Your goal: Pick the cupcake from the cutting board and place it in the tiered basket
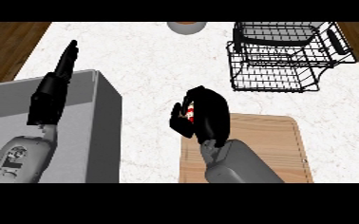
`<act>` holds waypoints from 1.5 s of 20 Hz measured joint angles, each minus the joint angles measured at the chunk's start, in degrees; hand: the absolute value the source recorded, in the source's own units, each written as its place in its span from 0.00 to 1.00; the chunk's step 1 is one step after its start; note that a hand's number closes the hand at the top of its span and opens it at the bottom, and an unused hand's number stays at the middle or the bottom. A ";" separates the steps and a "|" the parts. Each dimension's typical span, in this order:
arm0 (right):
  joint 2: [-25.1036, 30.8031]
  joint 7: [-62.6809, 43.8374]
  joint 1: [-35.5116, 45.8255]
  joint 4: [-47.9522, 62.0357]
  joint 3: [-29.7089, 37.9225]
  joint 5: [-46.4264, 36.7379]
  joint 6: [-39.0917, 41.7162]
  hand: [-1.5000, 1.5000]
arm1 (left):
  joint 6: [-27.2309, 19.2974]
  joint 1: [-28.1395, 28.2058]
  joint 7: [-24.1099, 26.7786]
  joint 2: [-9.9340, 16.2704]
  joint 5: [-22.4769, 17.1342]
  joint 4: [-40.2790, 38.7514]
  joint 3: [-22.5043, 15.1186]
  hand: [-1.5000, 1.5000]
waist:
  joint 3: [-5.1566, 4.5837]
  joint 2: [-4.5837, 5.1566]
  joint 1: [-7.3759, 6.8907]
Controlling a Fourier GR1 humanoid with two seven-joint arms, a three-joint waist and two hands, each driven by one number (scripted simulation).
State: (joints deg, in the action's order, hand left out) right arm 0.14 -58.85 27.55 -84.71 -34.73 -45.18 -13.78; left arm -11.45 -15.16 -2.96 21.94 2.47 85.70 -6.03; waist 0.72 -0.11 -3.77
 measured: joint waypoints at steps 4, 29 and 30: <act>0.10 -0.27 9.28 -1.14 -3.04 -3.67 -1.20 1.00 | 0.34 0.95 0.08 0.29 -0.08 0.25 0.60 0.50 | -0.03 -0.38 0.89; 8.87 6.57 32.24 6.36 15.39 -5.70 12.51 1.00 | 0.07 3.50 0.57 0.73 0.49 1.97 2.62 0.50 | 0.01 -0.22 3.41; 9.94 7.57 32.28 7.62 15.50 -6.24 12.79 1.00 | 0.05 3.44 0.25 0.70 0.64 2.10 2.58 0.50 | 0.00 -0.18 3.36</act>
State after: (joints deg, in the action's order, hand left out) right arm 10.09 -51.28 59.83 -77.10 -19.23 -51.42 -0.99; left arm -11.40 -11.71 -2.71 22.64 3.11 87.81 -3.45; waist 0.72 -0.29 -0.41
